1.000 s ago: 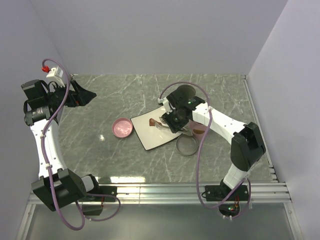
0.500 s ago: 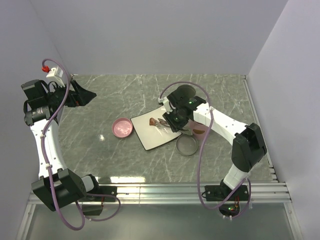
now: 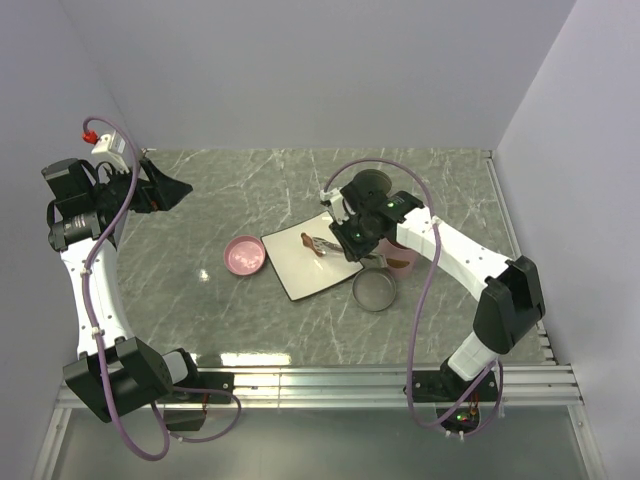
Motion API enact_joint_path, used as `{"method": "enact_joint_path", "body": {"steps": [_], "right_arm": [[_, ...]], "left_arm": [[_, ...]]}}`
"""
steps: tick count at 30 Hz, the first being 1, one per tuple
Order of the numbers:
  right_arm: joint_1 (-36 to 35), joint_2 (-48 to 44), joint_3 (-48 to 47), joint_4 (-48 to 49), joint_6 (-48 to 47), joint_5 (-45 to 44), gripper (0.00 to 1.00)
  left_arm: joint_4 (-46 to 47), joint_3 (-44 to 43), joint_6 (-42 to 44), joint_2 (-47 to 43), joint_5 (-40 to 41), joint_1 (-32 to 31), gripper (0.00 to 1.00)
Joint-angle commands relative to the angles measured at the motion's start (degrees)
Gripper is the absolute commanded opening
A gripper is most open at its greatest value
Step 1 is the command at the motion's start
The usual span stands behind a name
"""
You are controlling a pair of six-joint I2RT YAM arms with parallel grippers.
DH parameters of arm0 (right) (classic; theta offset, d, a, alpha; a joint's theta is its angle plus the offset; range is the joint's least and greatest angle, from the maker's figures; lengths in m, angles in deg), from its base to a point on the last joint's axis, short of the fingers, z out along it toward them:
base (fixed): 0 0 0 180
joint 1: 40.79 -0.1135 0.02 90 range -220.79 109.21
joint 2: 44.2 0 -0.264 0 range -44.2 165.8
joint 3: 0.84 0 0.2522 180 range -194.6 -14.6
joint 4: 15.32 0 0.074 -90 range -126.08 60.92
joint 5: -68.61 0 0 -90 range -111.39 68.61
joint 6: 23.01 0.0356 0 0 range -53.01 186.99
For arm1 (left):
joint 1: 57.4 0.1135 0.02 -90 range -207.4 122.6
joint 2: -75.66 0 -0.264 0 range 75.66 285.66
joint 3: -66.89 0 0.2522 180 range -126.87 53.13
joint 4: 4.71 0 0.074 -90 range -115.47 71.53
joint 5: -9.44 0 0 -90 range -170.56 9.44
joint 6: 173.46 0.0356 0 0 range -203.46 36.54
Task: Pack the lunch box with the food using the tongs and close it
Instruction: Pick up the fake food from the plate.
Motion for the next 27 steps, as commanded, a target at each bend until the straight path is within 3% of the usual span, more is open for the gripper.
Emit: {"method": "enact_joint_path", "body": {"steps": [1, 12, 27], "right_arm": [[0.3, -2.9, -2.4, -0.1, 0.0, 1.0, 0.31], [0.3, -3.9, -3.8, -0.6, 0.3, 2.3, 0.2], [0.4, -6.9, -5.3, -2.1, 0.7, 3.3, 0.13]], "left_arm": [[1.8, -0.9, -0.7, -0.2, -0.6, -0.2, 0.99], [1.9, -0.9, -0.7, -0.1, -0.5, -0.2, 0.99], [2.5, -1.1, -1.6, -0.1, -0.7, -0.2, 0.99]]}}
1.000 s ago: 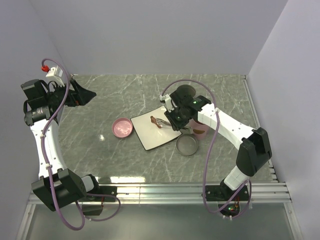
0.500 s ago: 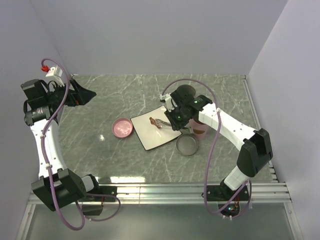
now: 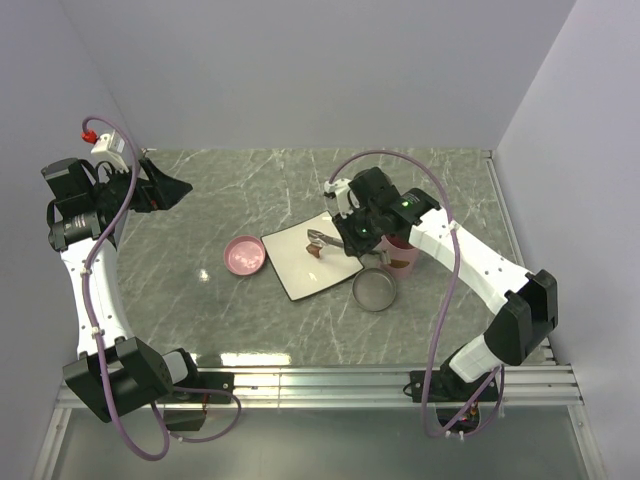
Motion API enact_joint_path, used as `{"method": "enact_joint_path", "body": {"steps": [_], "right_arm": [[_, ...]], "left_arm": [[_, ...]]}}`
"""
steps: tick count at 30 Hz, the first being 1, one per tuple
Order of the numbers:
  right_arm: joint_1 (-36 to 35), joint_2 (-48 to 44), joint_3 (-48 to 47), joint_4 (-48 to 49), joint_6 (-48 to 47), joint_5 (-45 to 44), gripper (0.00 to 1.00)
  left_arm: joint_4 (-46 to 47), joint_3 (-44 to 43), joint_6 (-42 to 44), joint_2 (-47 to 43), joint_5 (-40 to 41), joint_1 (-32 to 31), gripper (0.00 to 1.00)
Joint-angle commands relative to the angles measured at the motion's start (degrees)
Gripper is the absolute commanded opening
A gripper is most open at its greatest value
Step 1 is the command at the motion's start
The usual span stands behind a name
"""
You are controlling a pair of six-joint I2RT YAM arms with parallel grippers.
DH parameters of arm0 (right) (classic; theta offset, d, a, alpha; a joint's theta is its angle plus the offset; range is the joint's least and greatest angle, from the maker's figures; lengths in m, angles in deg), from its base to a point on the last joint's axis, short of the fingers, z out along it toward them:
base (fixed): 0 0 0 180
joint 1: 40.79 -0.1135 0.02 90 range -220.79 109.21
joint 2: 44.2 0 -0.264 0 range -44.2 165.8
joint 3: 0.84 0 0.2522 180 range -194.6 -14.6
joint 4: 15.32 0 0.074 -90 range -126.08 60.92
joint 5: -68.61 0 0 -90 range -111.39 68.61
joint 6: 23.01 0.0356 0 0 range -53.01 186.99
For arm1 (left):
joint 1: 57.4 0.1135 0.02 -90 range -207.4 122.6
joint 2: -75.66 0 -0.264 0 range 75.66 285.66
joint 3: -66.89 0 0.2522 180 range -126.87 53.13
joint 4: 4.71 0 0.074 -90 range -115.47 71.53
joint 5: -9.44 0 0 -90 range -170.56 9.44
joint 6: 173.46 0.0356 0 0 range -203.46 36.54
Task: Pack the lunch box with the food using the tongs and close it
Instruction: Pick up the fake food from the plate.
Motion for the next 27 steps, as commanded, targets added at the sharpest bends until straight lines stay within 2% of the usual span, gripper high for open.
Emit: {"method": "enact_joint_path", "body": {"steps": [1, 15, 22, 27], "right_arm": [[0.3, -2.0, -3.0, -0.2, 0.1, 0.5, 0.13], [2.9, -4.3, -9.1, -2.8, -0.1, 0.6, 0.11], [9.7, -7.7, -11.8, -1.9, 0.0, 2.1, 0.11], [17.4, -9.9, -15.7, -1.2, 0.4, 3.9, 0.11]], "left_arm": [[1.8, -1.1, -0.8, -0.1, -0.6, -0.1, 0.99], [1.8, -1.2, -0.8, 0.0, -0.6, -0.1, 1.0], [2.3, -1.2, -1.4, -0.1, -0.6, -0.1, 0.99], [2.6, -1.2, -2.2, 0.2, -0.8, -0.1, 0.99]]}}
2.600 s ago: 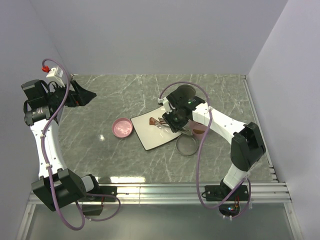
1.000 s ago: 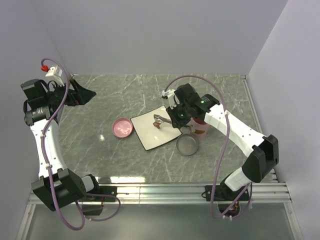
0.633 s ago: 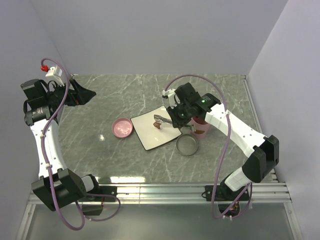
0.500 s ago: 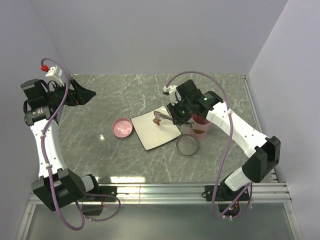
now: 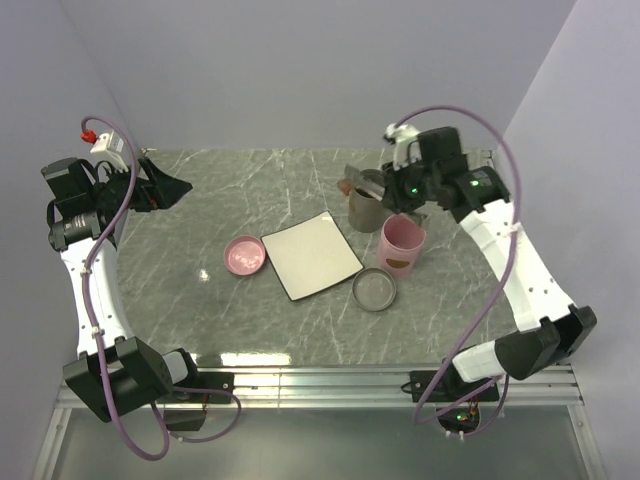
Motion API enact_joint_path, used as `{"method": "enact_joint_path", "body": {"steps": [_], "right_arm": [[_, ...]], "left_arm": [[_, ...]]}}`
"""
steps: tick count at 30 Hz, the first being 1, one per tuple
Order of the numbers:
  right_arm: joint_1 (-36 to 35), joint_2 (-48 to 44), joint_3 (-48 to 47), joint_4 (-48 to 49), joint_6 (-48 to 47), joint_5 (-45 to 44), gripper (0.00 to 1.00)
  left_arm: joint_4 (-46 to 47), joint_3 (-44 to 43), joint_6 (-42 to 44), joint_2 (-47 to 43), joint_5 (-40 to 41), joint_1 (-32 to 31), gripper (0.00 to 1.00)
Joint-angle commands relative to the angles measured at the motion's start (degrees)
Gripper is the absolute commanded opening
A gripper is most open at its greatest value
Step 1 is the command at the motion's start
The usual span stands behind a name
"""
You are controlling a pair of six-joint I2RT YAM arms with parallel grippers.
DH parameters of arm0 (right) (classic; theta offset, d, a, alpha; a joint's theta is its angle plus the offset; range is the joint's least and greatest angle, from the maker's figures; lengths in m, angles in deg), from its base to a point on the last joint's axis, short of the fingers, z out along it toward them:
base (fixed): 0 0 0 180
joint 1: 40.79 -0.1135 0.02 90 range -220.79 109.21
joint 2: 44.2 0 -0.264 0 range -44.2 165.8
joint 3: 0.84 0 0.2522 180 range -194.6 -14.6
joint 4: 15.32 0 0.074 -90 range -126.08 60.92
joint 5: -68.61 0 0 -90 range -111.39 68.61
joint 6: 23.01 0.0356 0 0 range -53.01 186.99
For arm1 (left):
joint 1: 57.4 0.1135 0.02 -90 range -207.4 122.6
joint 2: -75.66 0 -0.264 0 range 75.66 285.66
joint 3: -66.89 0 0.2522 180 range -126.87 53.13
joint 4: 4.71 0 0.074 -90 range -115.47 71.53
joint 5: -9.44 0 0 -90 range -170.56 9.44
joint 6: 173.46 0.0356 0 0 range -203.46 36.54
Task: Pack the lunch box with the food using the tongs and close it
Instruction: Pick up the fake food from the plate, then place the fake food in the packing box.
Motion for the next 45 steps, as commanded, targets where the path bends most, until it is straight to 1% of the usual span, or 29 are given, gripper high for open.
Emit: {"method": "enact_joint_path", "body": {"steps": [1, 6, 11, 22, 33, 39, 45], "right_arm": [[3.9, -4.2, -5.1, 2.4, 0.5, 1.8, 0.11], [8.0, -4.4, -7.1, 2.8, 0.5, 1.6, 0.11], [10.0, -3.5, -6.4, 3.1, -0.1, 1.9, 0.11], [11.5, -1.4, -3.0, 4.7, -1.3, 1.2, 0.11], [11.5, 0.2, 0.5, 6.2, -1.3, 1.2, 0.12], [11.5, 1.6, 0.2, 5.7, -0.9, 1.3, 0.16], [11.5, 2.4, -0.8, 5.0, -0.6, 0.9, 0.23]], "left_arm": [[2.7, -1.2, -1.5, 0.3, -1.0, -0.1, 0.99], [3.5, -1.3, -2.7, 0.5, -1.3, -0.1, 0.99], [2.9, -1.2, -1.9, 0.3, -1.0, -0.1, 0.99], [2.5, -1.1, -1.3, 0.5, -1.0, -0.1, 0.99], [2.6, -0.7, -1.0, 0.5, -0.9, -0.1, 0.99], [2.0, -1.2, -0.5, 0.5, -0.9, -0.1, 0.99], [1.8, -1.0, -0.3, 0.4, -0.8, -0.1, 0.99]]}}
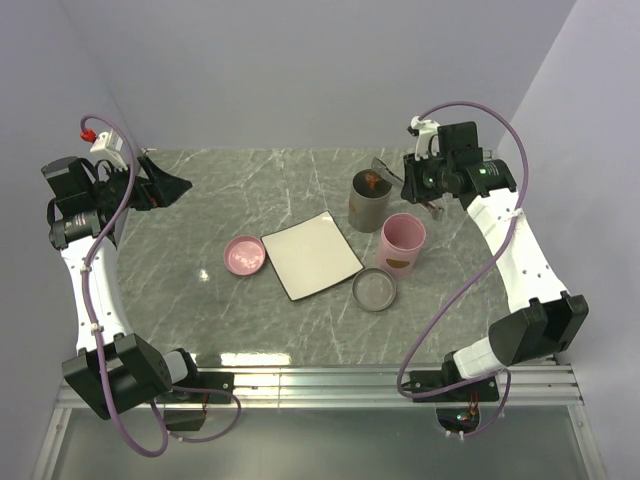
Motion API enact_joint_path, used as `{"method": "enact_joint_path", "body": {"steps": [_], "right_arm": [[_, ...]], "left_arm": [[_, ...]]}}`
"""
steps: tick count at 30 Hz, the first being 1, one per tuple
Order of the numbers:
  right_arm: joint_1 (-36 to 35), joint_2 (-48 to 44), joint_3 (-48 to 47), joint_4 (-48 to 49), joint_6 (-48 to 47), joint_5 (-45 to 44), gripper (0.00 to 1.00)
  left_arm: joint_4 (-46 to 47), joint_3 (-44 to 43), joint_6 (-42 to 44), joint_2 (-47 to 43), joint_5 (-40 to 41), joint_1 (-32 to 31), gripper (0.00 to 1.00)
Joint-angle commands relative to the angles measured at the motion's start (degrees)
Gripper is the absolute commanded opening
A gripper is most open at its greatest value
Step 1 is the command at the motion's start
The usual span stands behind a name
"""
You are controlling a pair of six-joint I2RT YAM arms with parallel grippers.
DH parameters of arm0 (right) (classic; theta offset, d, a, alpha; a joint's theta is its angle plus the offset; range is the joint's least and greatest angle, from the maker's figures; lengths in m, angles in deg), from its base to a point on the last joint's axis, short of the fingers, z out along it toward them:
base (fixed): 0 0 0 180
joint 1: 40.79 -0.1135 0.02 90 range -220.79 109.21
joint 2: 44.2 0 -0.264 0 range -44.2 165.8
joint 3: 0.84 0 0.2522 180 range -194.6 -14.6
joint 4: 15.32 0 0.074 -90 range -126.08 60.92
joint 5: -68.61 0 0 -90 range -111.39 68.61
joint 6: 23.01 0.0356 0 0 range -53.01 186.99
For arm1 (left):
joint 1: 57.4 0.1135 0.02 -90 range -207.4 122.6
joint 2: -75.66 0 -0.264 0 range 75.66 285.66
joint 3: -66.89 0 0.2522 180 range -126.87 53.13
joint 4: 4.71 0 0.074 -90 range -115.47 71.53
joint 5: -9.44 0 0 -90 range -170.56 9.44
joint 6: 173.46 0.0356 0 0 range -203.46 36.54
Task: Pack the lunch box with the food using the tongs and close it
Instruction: Place the fake food in the packing box.
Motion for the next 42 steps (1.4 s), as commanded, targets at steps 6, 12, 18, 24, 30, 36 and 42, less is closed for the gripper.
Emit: {"method": "enact_joint_path", "body": {"steps": [6, 12, 18, 24, 30, 36, 42], "right_arm": [[0.5, -0.7, -2.9, 1.5, 0.2, 0.0, 0.29], [0.5, -0.8, -4.0, 0.6, 0.4, 0.2, 0.34], [0.5, -0.8, -4.3, 0.5, 0.2, -0.3, 0.36], [0.5, -0.4, -5.3, 0.0, 0.1, -0.5, 0.38], [0.1, -0.1, -7.2, -0.4, 0.9, 0.7, 0.42], [-4.4, -0.6, -4.9, 3.7, 3.2, 2.2, 0.42], [-13.6, -1.2, 4.4, 13.7, 5.9, -0.9, 0.39]], "left_arm": [[0.9, -0.8, 0.7, -0.4, -0.8, -0.1, 0.99], [0.9, -1.2, 0.6, -0.3, -0.8, -0.1, 1.0], [0.9, -1.4, 0.5, -0.3, -0.8, -0.1, 0.99], [1.2, -1.3, -0.1, -0.1, -0.9, -0.1, 0.99], [1.0, -1.2, 0.4, -0.2, -0.9, -0.1, 0.99], [1.5, -1.6, -0.5, 0.2, -1.5, -0.1, 1.0], [0.6, -1.6, 0.7, -0.2, -0.8, -0.1, 0.99]]}}
